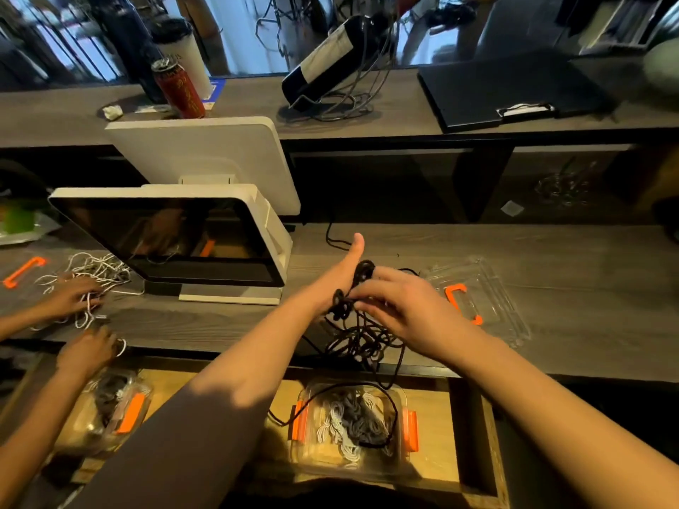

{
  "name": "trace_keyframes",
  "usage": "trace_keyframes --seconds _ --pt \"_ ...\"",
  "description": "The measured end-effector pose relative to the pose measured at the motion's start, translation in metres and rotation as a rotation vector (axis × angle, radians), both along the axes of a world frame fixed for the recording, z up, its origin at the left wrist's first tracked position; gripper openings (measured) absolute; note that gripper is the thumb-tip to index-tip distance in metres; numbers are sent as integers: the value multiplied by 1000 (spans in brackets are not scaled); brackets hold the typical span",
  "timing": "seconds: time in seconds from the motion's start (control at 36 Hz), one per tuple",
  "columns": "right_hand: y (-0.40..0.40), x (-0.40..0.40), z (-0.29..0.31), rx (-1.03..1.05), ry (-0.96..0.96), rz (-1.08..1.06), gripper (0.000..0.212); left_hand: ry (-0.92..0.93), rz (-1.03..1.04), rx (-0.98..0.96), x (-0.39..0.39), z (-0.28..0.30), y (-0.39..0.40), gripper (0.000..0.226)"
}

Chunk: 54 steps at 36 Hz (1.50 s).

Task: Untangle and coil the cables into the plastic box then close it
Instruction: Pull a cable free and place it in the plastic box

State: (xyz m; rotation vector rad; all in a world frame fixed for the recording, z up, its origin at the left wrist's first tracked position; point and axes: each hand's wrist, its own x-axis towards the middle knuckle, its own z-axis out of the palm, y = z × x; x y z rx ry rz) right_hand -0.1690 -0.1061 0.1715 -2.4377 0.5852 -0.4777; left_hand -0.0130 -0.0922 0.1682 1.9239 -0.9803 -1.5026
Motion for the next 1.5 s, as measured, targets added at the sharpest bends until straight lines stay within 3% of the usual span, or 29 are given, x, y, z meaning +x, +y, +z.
trace_keyframes --seconds 0.08,0.28,0.33,0.44,0.53,0.69,0.86,1.0,1.14,1.19,1.28,1.5 --pt "-6 4 1 14 -20 -57 26 219 -1 57 10 -12 11 99" --pt "-21 14 1 38 -61 -182 15 604 23 118 19 -15 30 103" --pt "-25 16 2 60 -53 -234 17 610 -21 98 20 -15 35 97" --pt "-26 18 2 101 -14 -288 24 404 -229 55 29 -15 42 36" --pt "-24 15 -1 163 -19 -316 31 329 -273 43 33 -12 47 31" --pt "-17 8 -8 303 -89 -404 23 398 -117 -47 37 -5 54 43" --pt "-8 -3 -11 477 -274 -321 10 515 -66 -187 28 2 58 49" --pt "3 -12 -25 537 -362 -426 18 560 25 -282 11 -1 61 45" --pt "16 -17 -34 585 -400 -500 42 622 309 -372 -2 -1 59 46" --pt "21 -18 -39 621 -388 -468 51 569 378 -427 -7 1 57 42" --pt "25 -20 -47 677 -372 -432 45 469 380 -501 -15 4 53 39" --pt "28 -32 -45 1059 -288 -349 38 865 768 -537 -17 10 35 45"
